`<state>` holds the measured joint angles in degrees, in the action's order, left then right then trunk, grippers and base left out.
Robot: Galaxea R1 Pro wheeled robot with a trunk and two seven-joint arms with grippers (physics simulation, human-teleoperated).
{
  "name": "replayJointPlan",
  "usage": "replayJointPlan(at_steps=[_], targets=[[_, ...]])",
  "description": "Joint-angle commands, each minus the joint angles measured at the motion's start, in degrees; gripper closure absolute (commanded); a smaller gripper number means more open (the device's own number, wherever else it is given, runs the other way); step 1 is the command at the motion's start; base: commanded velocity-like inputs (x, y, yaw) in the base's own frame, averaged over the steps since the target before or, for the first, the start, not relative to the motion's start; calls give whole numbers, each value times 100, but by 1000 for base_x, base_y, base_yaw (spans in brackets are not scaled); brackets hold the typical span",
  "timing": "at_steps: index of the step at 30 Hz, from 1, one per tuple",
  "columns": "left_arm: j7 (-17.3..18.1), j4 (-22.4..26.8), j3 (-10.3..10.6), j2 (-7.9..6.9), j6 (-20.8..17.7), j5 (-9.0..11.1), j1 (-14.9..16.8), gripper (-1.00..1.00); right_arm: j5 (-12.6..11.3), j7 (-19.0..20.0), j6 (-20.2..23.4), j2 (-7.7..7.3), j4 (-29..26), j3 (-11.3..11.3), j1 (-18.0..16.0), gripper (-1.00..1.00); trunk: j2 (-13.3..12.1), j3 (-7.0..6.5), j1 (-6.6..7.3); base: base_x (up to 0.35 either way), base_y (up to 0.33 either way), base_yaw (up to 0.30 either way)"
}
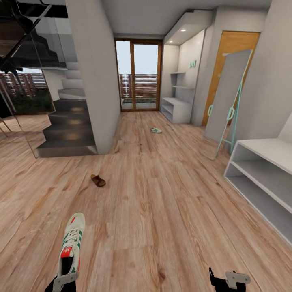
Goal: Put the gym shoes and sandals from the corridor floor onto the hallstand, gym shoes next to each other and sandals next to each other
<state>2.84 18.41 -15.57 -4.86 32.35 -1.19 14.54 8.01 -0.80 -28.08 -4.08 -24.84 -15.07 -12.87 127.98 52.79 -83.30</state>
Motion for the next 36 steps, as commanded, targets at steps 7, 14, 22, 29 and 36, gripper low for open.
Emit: replayJointPlan(at_steps=[7, 14, 22, 29, 36], targets=[[24, -4, -38, 3, 17, -13, 5, 100, 60, -8, -22, 3, 5, -31, -5, -100, 2, 5, -2, 340, 0, 0], [24, -4, -37, 3, 17, -13, 5, 100, 60, -10, -22, 3, -3, -33, -5, -100, 2, 5, -2, 339, 0, 0], [24, -28, -34, 3, 17, -17, 5, 100, 60, -17, -22, 3, 5, -33, -5, -100, 2, 5, -2, 340, 0, 0], [24, -121, -34, 3, 17, -35, 5, 100, 60, -24, -22, 3, 5, -37, -5, -100, 2, 5, -2, 340, 0, 0], [24, -135, -34, 2, 17, -38, 5, 100, 60, -25, -22, 3, 5, -40, -5, -100, 2, 5, -2, 340, 0, 0]])
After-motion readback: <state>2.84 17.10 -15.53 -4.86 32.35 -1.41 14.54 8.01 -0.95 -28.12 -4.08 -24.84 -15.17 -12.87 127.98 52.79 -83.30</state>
